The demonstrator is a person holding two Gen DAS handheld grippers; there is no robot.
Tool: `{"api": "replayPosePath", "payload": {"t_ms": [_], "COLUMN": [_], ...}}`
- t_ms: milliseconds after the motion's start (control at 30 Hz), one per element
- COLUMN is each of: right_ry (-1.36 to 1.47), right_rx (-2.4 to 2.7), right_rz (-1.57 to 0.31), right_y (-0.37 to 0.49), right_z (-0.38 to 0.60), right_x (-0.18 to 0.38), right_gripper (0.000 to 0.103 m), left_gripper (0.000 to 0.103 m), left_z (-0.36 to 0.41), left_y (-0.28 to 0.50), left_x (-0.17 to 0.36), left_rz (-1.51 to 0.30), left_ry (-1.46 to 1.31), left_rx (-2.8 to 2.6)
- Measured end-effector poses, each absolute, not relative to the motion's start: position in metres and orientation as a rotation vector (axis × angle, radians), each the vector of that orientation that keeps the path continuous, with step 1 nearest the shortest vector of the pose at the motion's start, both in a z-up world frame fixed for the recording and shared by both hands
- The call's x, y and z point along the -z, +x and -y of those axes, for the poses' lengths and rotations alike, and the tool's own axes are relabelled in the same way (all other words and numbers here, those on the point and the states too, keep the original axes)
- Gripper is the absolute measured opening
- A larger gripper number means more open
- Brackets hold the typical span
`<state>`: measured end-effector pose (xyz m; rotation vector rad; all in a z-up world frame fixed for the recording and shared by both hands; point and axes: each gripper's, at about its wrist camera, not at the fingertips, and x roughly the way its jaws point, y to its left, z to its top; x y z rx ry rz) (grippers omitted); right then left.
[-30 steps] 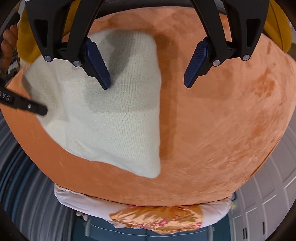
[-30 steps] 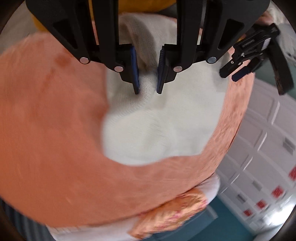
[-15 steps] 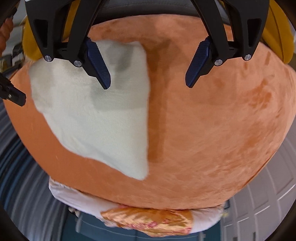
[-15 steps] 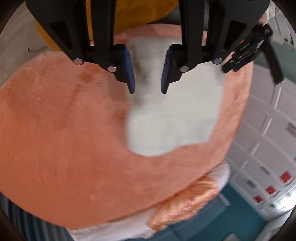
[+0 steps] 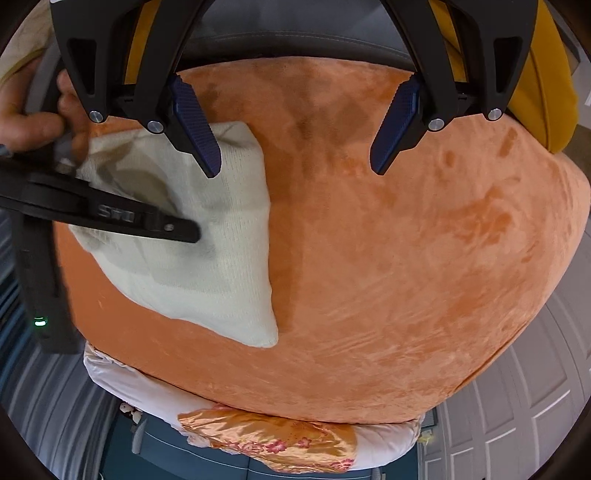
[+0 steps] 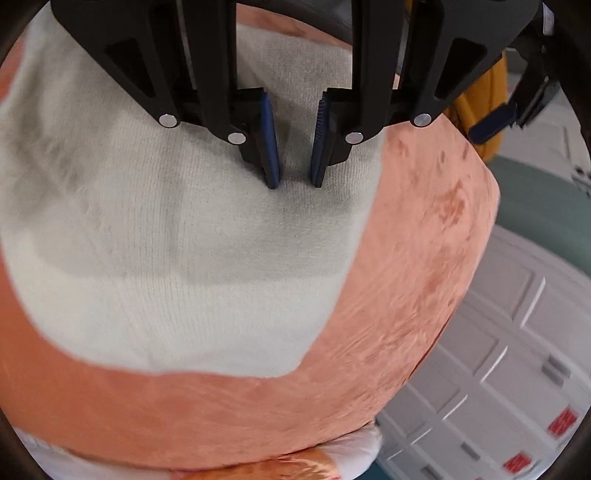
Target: Fold small clothes
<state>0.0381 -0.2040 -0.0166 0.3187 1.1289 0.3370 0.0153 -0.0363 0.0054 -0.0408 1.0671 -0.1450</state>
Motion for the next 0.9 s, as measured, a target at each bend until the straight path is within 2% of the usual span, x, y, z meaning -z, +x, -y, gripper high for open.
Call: {"api": "replayPosePath", "payload": {"t_ms": [133, 200, 233, 267, 300, 433, 700, 900], "right_ry": [0.371, 0.372, 0.349, 0.339, 0.382, 0.445, 0.403, 0.443], "right_rx": [-0.213, -0.11, -0.054, -0.026, -0.032, -0.071, -0.064, -0.064], "right_rz": [-1.025, -1.048, -1.088, -1.134, -1.142, -1.085, -1.095, -1.085], "right_y": [-0.013, -0.026, -0.028, -0.03, -0.034, -0.047, -0.038, -0.036], "right_z": [0.25, 0.269, 0.278, 0.288, 0.295, 0.296, 0.283, 0.285], "right_x": [-0.008, 0.003, 0.016, 0.033, 0.038, 0.013, 0.014, 0.022], "right_gripper": [0.017, 0.017, 0.012, 0.002, 0.002, 0.009, 0.009, 0.009], "left_gripper": [0.08, 0.08, 0.08, 0.08, 0.08, 0.08, 0.08, 0.081], "left_z": [0.042, 0.046, 0.047, 0.048, 0.05, 0.059, 0.074, 0.084], "left_y": [0.014, 0.015, 0.016, 0.017, 0.016, 0.004, 0.015, 0.028], "left_x": [-0.012, -0.009, -0.004, 0.001, 0.007, 0.023, 0.062, 0.064], "left_rz": [-1.04, -1.047, -1.061, -1.082, -1.111, -1.162, -1.209, -1.109], "left_ry": [-0.029, -0.009, -0.011, -0.015, -0.01, 0.065, 0.152, 0.13], "left_rx": [0.188, 0.197, 0.203, 0.213, 0.233, 0.292, 0.283, 0.265]}}
